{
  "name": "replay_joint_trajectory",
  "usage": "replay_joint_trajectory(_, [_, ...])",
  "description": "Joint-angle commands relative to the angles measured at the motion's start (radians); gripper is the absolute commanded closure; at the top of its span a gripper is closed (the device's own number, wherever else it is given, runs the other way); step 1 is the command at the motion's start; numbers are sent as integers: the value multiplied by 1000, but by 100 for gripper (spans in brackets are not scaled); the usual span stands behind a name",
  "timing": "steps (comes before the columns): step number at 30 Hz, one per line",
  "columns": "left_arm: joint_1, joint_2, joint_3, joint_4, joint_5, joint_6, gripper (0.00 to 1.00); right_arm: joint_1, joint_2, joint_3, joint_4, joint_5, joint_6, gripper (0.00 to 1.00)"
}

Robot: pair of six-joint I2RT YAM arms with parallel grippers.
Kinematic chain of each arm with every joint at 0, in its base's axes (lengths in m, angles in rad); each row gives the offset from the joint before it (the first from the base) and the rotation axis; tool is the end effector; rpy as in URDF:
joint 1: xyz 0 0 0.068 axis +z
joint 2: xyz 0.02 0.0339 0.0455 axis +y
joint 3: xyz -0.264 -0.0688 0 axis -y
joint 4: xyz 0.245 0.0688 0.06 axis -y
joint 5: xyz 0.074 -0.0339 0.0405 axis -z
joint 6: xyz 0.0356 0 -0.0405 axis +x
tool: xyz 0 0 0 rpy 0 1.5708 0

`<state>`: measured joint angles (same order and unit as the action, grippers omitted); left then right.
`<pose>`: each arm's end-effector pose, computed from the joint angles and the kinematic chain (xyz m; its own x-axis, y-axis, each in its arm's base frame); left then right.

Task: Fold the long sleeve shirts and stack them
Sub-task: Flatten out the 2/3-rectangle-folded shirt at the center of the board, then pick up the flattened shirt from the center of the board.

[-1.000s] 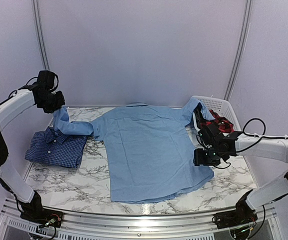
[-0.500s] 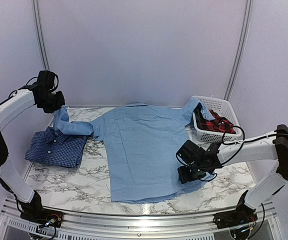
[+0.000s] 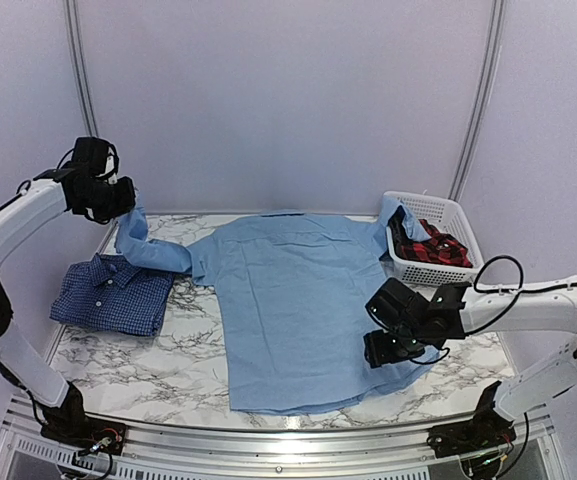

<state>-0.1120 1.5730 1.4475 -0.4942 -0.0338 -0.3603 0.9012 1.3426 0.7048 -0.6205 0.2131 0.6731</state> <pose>0.3582 -0.0391 0.3427 -0.5698 -0.2905 -0.7687 -0.1245 0.9552 -0.2686 0.1464 0.1728 0.1695 -0.9144 -0.1734 -0.3658 -0.1994 0.9793 0.0343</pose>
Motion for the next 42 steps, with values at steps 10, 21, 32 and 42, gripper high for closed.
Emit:
replay_joint_trajectory(10, [-369,-176,-340,153,277,29,100,-2,174,316,344,-16,-181,30])
replay_joint_trajectory(21, [-538,-113,-407,213,129,-14,29,-13,487,559,501,-164,-221,30])
replay_joint_trajectory(32, [-486,-313,-585,85,-99,-183,26,111,576,778,400,-110,-360,29])
replay_joint_trajectory(42, [-355,-496,-667,-55,-204,-293,27,270,919,1259,272,-202,-612,37])
